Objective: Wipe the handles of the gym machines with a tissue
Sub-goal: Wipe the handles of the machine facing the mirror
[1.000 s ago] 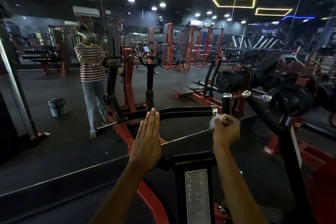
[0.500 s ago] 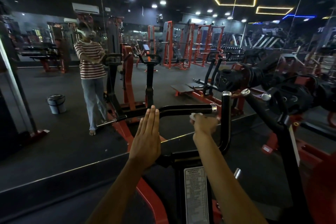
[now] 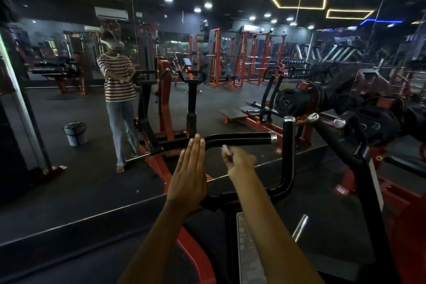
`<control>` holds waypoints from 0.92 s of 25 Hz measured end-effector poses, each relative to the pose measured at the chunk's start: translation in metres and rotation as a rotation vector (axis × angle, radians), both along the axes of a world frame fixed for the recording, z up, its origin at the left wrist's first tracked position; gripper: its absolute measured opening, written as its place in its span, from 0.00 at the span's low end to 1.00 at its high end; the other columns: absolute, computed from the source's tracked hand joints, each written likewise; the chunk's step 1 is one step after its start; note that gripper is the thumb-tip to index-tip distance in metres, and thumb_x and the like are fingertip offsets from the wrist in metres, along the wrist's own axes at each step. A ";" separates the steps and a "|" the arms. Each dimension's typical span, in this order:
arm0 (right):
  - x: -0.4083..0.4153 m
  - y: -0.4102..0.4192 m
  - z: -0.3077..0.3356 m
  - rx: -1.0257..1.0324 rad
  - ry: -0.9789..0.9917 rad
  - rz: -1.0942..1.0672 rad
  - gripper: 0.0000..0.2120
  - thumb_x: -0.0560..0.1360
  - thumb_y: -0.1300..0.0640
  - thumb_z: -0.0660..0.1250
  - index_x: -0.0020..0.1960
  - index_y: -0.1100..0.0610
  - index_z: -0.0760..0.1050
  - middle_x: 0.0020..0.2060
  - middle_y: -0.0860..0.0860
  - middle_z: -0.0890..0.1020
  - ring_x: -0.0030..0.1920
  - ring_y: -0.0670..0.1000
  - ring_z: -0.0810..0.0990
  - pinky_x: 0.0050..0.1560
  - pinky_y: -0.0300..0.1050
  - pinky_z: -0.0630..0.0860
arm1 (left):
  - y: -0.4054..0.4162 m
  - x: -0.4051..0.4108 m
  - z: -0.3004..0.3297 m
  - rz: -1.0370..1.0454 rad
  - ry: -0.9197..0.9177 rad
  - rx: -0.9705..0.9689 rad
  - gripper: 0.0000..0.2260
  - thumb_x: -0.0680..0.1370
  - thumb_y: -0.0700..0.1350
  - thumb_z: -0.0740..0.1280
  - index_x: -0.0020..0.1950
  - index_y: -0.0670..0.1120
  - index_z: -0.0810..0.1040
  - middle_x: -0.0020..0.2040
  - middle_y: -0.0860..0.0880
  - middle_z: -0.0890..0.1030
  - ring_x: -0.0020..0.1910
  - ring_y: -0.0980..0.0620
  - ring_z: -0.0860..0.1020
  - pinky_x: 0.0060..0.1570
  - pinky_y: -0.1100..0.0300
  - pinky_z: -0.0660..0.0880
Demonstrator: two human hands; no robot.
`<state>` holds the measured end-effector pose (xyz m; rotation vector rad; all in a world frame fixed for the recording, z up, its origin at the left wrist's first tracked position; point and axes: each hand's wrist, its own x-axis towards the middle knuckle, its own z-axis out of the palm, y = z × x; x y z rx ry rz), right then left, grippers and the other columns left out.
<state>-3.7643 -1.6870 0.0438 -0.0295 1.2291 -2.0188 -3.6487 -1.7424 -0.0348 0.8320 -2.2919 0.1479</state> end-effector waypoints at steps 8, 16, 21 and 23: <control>-0.087 0.032 0.001 -0.082 -0.082 -0.275 0.15 0.71 0.71 0.68 0.56 0.66 0.70 0.42 0.61 0.79 0.45 0.55 0.83 0.43 0.44 0.81 | -0.004 -0.001 -0.001 0.008 -0.015 -0.007 0.29 0.77 0.44 0.47 0.77 0.41 0.41 0.78 0.43 0.42 0.77 0.47 0.42 0.74 0.49 0.48; -0.083 0.024 -0.006 0.049 0.212 -0.243 0.05 0.70 0.70 0.69 0.42 0.64 0.76 0.36 0.57 0.80 0.37 0.51 0.81 0.39 0.40 0.80 | -0.050 0.025 0.043 -0.234 -0.268 -0.101 0.26 0.80 0.54 0.42 0.76 0.49 0.43 0.76 0.51 0.45 0.76 0.55 0.41 0.75 0.52 0.43; -0.072 0.009 -0.025 0.136 0.516 -0.324 0.08 0.66 0.68 0.73 0.41 0.59 0.77 0.41 0.56 0.82 0.45 0.56 0.82 0.52 0.55 0.80 | -0.086 0.006 0.086 -0.568 -0.419 -0.046 0.24 0.81 0.54 0.44 0.77 0.52 0.47 0.77 0.55 0.49 0.75 0.60 0.42 0.73 0.61 0.38; -0.063 0.002 -0.036 0.197 0.638 -0.400 0.08 0.67 0.64 0.74 0.41 0.54 0.77 0.41 0.56 0.83 0.45 0.56 0.83 0.53 0.58 0.79 | -0.098 -0.002 0.097 -0.706 -0.434 0.003 0.22 0.83 0.48 0.50 0.77 0.50 0.53 0.77 0.54 0.53 0.74 0.61 0.44 0.72 0.62 0.40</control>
